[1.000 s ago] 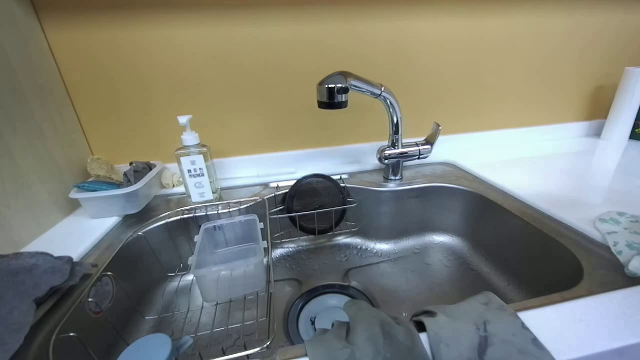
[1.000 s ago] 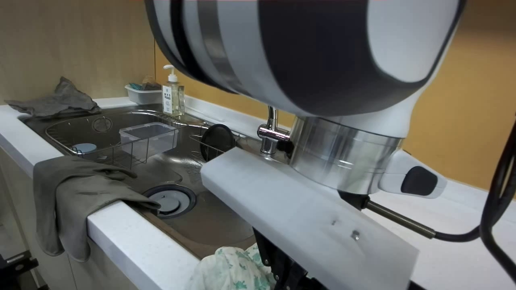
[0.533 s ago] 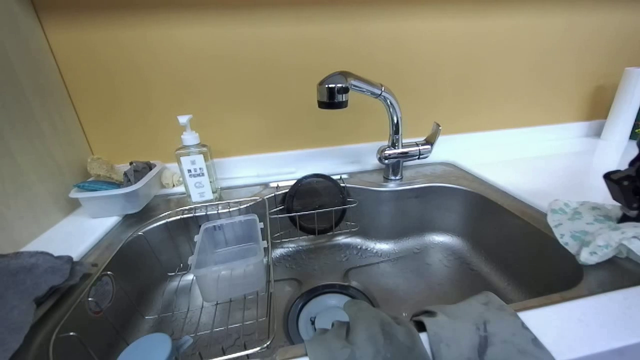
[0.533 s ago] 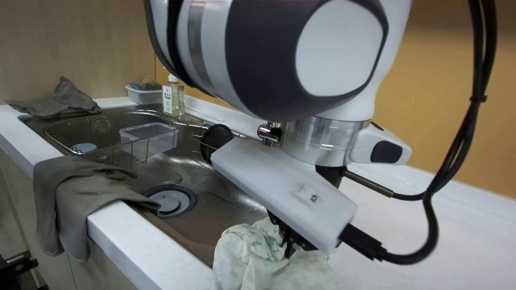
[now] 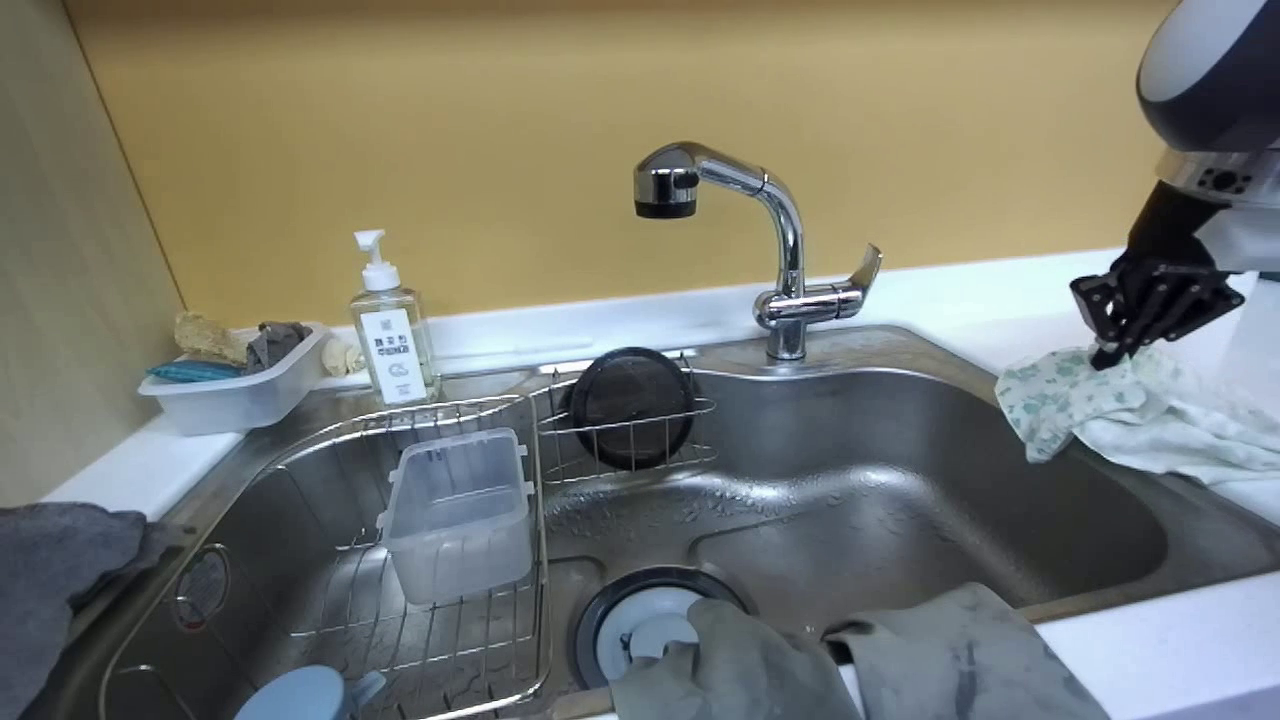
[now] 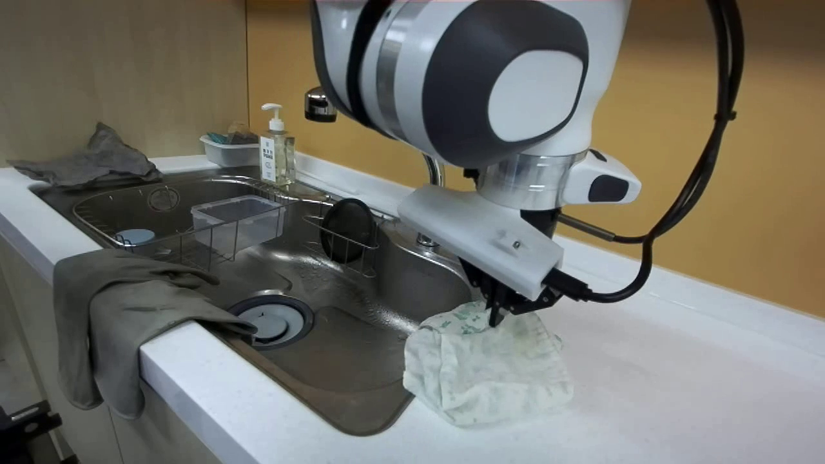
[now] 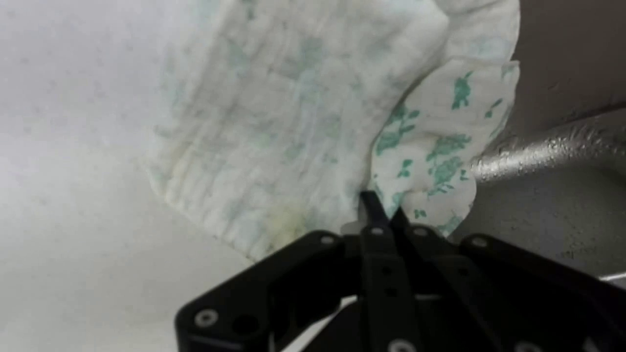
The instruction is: Use the towel to wipe the counter
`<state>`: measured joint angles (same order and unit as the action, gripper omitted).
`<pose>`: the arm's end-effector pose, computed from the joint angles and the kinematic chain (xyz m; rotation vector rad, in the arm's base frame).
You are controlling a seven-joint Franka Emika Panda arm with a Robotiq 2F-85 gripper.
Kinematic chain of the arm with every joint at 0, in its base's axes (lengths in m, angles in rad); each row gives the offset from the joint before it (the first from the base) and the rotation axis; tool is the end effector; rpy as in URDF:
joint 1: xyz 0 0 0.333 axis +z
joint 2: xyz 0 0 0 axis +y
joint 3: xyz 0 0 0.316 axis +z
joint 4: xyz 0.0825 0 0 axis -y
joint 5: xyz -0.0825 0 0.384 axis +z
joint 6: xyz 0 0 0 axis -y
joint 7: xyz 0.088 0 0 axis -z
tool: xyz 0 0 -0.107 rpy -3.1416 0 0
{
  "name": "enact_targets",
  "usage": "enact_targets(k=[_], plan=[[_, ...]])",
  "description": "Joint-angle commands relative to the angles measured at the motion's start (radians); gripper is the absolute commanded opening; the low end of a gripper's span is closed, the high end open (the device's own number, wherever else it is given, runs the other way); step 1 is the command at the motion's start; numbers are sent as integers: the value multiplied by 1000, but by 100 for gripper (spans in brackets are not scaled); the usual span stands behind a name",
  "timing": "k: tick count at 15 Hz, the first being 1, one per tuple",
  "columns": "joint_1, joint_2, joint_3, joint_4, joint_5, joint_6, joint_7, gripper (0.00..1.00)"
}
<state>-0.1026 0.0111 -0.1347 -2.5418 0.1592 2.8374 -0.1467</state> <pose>0.4663 -0.1213 0.2962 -3.0750 0.3637 -0.4545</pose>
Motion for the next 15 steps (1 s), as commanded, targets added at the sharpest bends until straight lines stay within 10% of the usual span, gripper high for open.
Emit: enact_targets(k=[1, 3, 4, 15], plan=[[-12, 42, 7, 93, 13, -10, 18, 1], [-22, 24, 0, 97, -2, -22, 26, 1], [-27, 8, -5, 93, -17, -28, 38, 28], [-42, -332, 12, 101, -148, -547, 129, 95]])
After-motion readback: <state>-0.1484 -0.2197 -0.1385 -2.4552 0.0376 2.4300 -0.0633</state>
